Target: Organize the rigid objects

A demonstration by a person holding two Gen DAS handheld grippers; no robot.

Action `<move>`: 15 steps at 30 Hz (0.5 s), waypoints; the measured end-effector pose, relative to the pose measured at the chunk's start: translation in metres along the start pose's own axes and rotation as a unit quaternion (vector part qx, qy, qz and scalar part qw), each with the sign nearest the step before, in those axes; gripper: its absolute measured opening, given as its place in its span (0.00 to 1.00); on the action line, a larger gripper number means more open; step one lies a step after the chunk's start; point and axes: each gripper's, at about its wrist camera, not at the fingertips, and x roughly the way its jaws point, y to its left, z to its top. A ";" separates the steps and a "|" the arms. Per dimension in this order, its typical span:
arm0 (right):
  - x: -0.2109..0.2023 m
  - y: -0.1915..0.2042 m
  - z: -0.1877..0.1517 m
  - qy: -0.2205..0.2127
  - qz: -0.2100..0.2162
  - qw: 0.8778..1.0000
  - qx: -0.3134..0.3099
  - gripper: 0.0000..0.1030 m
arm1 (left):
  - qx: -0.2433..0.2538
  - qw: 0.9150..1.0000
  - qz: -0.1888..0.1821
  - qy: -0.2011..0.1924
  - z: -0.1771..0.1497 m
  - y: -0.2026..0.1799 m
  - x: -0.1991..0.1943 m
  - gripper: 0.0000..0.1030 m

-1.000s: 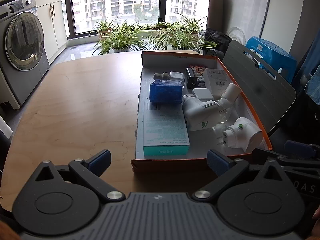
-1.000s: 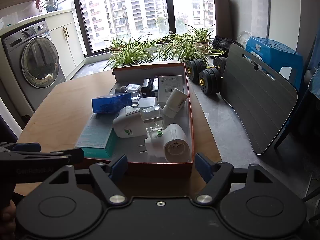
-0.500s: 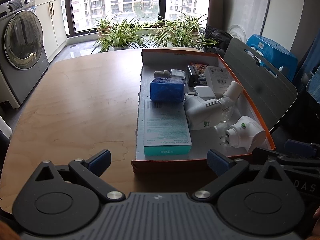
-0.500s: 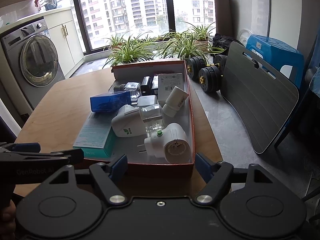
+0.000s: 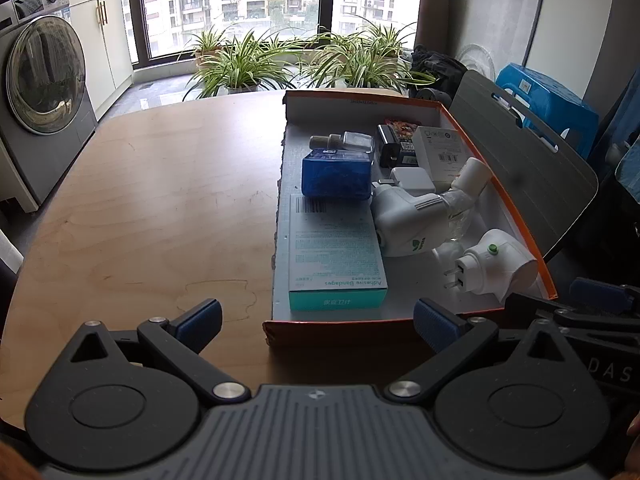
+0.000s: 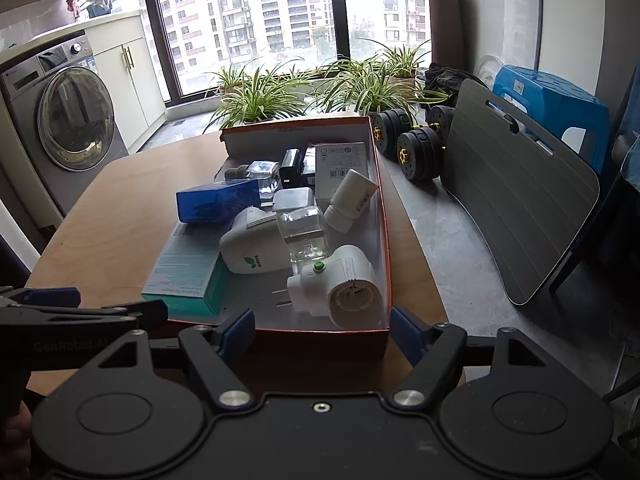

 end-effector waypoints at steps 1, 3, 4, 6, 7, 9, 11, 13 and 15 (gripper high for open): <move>0.000 0.000 0.000 0.000 0.000 1.000 0.000 0.85 | 0.000 1.000 0.000 0.001 0.000 0.001 0.001 1.00; 0.001 0.000 0.000 0.001 0.000 1.000 0.001 0.85 | -0.001 1.000 0.000 0.002 0.000 0.001 0.001 1.00; 0.001 0.000 0.000 0.002 0.000 1.000 0.001 0.85 | 0.000 1.000 0.000 0.003 0.001 0.000 0.002 1.00; 0.002 0.000 0.000 0.003 -0.001 1.000 0.002 0.85 | 0.000 1.000 -0.001 0.004 0.000 0.000 0.003 1.00; 0.002 0.000 0.000 0.003 -0.001 1.000 0.002 0.85 | -0.001 1.000 -0.001 0.005 0.000 0.000 0.003 1.00; 0.003 0.000 0.000 0.004 -0.001 1.000 0.002 0.85 | -0.002 1.000 -0.003 0.007 0.001 0.000 0.004 1.00; 0.004 0.000 0.000 0.005 -0.001 1.000 0.002 0.85 | -0.003 1.000 -0.003 0.009 0.001 0.001 0.005 1.00; 0.005 0.000 0.000 0.006 0.000 1.000 0.002 0.85 | -0.005 1.000 -0.003 0.010 0.000 0.002 0.006 1.00; 0.005 0.000 0.001 0.006 0.000 1.000 0.003 0.85 | -0.006 1.000 -0.006 0.012 0.000 0.003 0.007 1.00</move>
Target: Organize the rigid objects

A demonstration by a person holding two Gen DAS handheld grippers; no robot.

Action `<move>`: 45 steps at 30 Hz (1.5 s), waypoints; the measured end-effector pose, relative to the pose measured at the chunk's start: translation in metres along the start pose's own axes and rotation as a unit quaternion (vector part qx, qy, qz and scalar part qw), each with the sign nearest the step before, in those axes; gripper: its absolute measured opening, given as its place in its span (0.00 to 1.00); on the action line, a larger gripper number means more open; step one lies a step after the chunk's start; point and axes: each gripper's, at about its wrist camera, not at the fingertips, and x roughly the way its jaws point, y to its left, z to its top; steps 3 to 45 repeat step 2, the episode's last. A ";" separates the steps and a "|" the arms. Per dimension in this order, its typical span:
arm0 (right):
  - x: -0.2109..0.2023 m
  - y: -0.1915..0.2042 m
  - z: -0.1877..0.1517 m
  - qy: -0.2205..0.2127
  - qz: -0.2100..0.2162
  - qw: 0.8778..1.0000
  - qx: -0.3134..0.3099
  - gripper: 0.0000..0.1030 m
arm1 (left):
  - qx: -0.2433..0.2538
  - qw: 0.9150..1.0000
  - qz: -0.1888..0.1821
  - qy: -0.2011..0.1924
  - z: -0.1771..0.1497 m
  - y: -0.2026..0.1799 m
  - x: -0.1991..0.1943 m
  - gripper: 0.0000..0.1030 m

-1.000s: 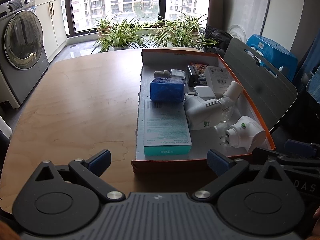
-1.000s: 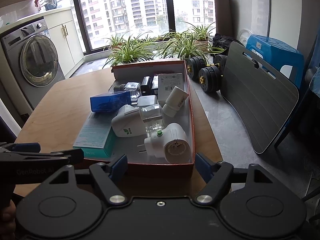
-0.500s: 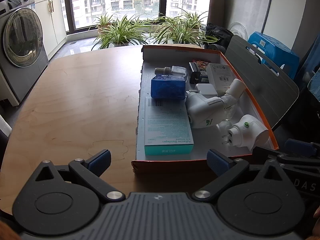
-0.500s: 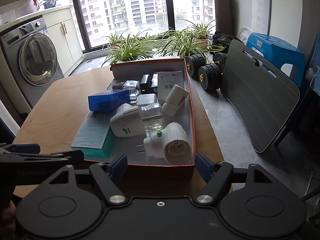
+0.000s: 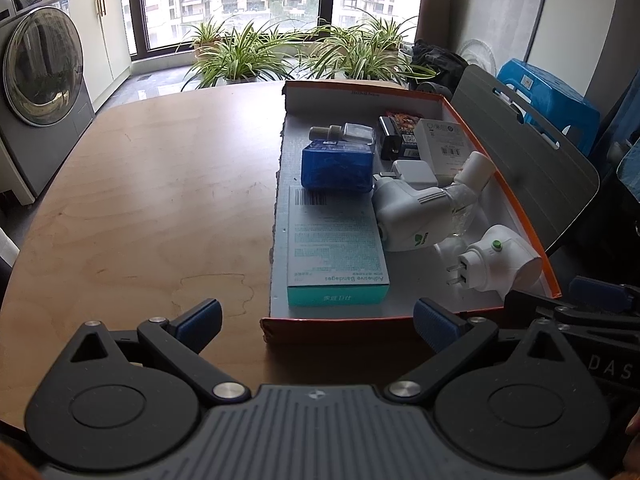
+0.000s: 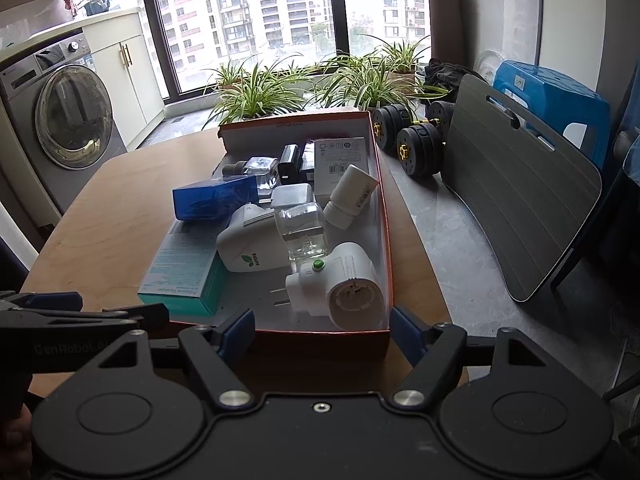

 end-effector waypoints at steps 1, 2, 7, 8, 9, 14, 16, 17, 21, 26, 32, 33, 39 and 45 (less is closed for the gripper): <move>0.000 0.000 0.000 0.000 0.000 1.000 0.001 0.85 | -0.001 1.000 -0.001 -0.001 0.000 0.000 0.000 1.00; 0.000 0.000 0.000 0.000 0.000 1.000 0.001 0.85 | -0.001 1.000 -0.001 -0.002 0.000 0.001 0.000 1.00; 0.000 0.000 0.000 0.000 0.000 1.000 0.001 0.85 | -0.001 1.000 -0.001 -0.002 0.000 0.001 0.000 1.00; 0.000 0.000 0.000 0.000 0.000 1.000 0.001 0.85 | -0.001 1.000 -0.001 -0.002 0.000 0.001 0.000 1.00; 0.000 0.000 0.000 0.000 0.000 1.000 0.001 0.85 | -0.001 1.000 -0.001 -0.002 0.000 0.001 0.000 1.00; 0.000 0.000 0.000 0.000 0.000 1.000 0.001 0.85 | -0.001 1.000 -0.001 -0.002 0.000 0.001 0.000 1.00; 0.000 0.000 0.000 0.000 0.000 1.000 0.001 0.85 | -0.001 1.000 -0.001 -0.002 0.000 0.001 0.000 1.00; 0.000 0.000 0.000 0.000 0.000 1.000 0.001 0.85 | -0.001 1.000 -0.001 -0.002 0.000 0.001 0.000 1.00; 0.000 0.000 0.000 0.000 0.000 1.000 0.001 0.85 | -0.001 1.000 -0.001 -0.002 0.000 0.001 0.000 1.00; 0.000 0.000 0.000 0.000 0.000 1.000 0.001 0.85 | -0.001 1.000 -0.001 -0.002 0.000 0.001 0.000 1.00; 0.000 0.000 0.000 0.000 0.000 1.000 0.001 0.85 | -0.001 1.000 -0.001 -0.002 0.000 0.001 0.000 1.00; 0.000 0.000 0.000 0.000 0.000 1.000 0.001 0.85 | -0.001 1.000 -0.001 -0.002 0.000 0.001 0.000 1.00; 0.000 0.000 0.000 0.000 0.000 1.000 0.001 0.85 | -0.001 1.000 -0.001 -0.002 0.000 0.001 0.000 1.00; 0.000 0.000 0.000 0.000 0.000 1.000 0.001 0.85 | -0.001 1.000 -0.001 -0.002 0.000 0.001 0.000 1.00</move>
